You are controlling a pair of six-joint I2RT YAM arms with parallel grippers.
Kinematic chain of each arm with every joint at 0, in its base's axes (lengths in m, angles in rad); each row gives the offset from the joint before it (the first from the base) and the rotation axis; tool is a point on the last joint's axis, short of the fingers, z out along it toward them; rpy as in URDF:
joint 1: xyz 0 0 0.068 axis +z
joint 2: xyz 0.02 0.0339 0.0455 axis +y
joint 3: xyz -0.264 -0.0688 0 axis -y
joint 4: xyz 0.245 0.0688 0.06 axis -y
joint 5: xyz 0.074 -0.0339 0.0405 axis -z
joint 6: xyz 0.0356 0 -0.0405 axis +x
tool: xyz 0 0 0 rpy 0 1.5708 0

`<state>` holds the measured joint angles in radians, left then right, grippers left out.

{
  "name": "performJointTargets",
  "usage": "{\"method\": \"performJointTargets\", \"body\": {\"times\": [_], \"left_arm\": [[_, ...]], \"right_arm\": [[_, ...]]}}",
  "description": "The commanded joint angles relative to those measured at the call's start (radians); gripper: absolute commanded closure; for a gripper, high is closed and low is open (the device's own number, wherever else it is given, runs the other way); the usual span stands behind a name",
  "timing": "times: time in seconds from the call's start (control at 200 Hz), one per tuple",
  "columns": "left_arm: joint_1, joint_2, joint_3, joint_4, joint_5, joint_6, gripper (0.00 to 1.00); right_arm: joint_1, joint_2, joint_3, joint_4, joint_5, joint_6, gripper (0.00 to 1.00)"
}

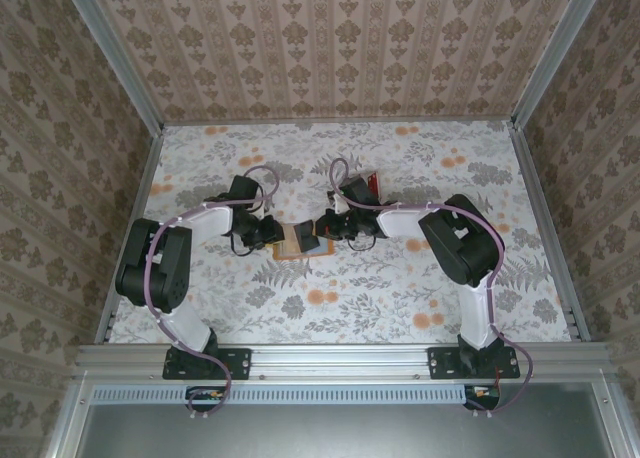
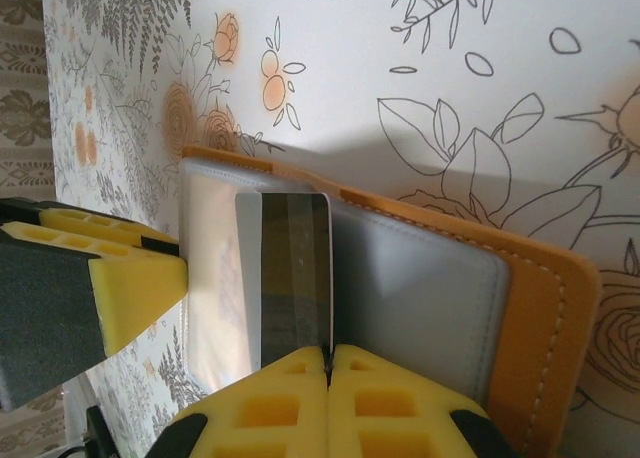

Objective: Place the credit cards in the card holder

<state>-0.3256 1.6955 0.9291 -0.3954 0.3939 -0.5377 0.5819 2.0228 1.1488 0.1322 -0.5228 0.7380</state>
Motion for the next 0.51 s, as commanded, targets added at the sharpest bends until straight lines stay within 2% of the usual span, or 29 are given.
{"method": "performJointTargets", "body": {"times": [0.0, 0.5], "left_arm": [[0.003, 0.038, -0.037, -0.027, -0.036, -0.001, 0.77], [0.003, 0.04, -0.048, -0.014, -0.029, -0.005, 0.84]], "right_arm": [[0.023, 0.022, 0.032, -0.009, 0.065, 0.002, 1.0], [0.122, 0.023, 0.075, -0.09, 0.199, -0.028, 1.0]]}}
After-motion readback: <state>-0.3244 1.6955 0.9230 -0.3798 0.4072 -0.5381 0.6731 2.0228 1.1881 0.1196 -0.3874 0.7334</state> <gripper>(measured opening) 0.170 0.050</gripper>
